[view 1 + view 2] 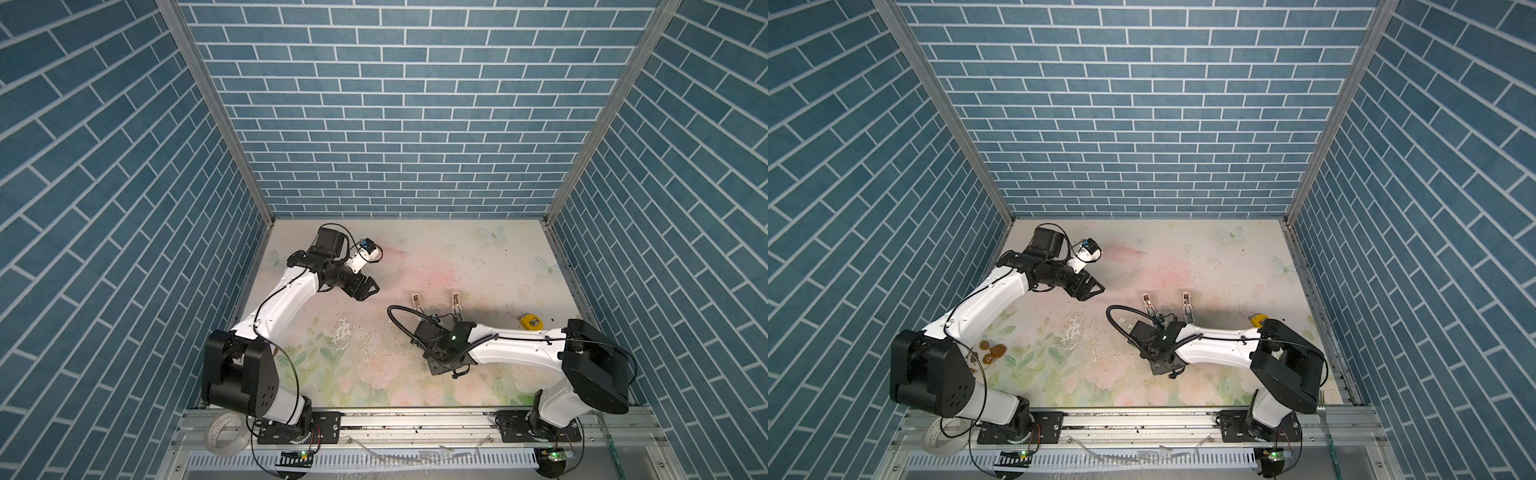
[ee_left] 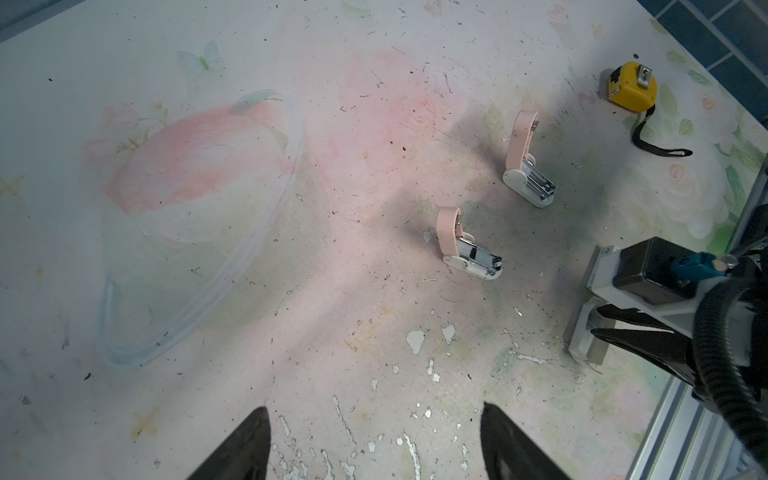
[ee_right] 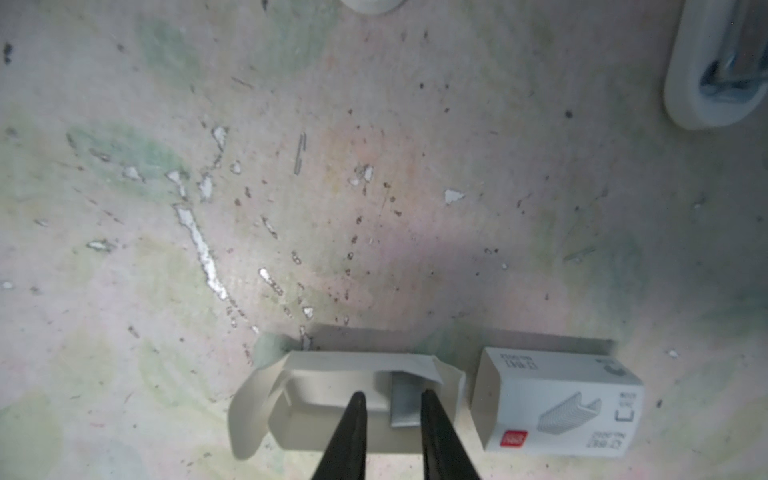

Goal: Load the staples into the stapler
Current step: 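Close the right gripper on the remaining staple strip in the tray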

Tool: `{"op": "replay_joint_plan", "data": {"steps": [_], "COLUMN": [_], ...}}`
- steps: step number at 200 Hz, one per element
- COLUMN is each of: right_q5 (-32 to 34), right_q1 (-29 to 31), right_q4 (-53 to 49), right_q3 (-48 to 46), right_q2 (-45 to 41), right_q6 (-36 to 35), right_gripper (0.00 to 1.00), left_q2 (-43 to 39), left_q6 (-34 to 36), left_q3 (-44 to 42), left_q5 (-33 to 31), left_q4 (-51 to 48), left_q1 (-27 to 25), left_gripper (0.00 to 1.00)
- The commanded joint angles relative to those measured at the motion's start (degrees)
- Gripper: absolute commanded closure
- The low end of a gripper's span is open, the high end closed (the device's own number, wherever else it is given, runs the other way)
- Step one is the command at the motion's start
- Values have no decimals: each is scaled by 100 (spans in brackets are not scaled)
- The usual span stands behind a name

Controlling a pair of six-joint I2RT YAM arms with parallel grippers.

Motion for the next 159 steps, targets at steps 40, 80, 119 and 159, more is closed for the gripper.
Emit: {"op": "replay_joint_plan", "data": {"steps": [40, 80, 119, 159], "right_q5": [233, 294, 334, 347], "right_q1": [69, 70, 79, 89], "right_q4": [-259, -328, -372, -381], "right_q3": [173, 192, 185, 163], "right_q2": [165, 162, 190, 223], "right_q6": [7, 95, 202, 266], "right_gripper": [75, 74, 74, 74], "left_q2": [-71, -66, -49, -51], "left_q6": [10, 6, 6, 6], "left_q3": [-113, -123, -131, -140], "left_q5": [103, 107, 103, 112], "left_q4": [57, 55, 67, 69], "left_q1": [39, 39, 39, 39], "left_gripper": [19, 19, 19, 19]}}
